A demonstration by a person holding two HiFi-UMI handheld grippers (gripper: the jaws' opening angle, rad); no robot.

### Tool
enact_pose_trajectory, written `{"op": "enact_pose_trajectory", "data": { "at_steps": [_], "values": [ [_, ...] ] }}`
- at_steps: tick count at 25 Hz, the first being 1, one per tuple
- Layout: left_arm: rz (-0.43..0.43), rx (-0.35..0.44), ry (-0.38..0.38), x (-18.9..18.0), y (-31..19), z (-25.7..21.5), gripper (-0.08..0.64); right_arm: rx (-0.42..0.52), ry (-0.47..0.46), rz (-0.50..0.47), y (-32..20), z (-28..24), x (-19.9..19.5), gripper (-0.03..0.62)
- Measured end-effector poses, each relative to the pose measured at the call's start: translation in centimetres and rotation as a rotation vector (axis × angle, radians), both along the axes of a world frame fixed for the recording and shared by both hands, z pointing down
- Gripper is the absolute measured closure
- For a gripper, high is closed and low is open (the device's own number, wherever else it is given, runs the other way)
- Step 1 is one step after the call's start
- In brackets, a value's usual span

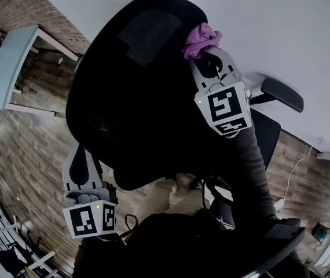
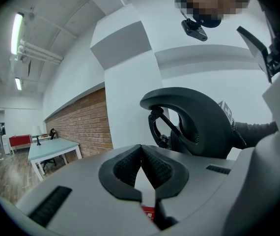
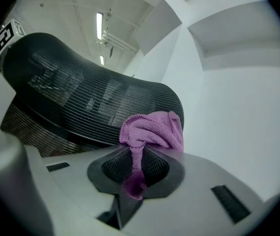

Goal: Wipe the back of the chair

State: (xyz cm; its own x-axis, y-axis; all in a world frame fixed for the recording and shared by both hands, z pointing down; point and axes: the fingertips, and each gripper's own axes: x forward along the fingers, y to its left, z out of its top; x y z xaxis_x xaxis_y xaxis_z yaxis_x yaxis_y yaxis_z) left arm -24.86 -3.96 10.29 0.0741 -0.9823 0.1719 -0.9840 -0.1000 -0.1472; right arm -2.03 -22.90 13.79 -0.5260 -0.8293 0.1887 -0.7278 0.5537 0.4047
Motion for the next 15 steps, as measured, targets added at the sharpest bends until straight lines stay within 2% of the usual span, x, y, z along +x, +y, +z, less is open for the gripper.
{"op": "enact_pose_trajectory", "data": {
  "at_steps": [15],
  "values": [
    [-0.005, 0.003, -0.006, 0.1, -0.2, -0.5, 0.551, -0.001, 0.004, 0.025, -1.5, -0.1, 1.3, 0.541]
  ]
}}
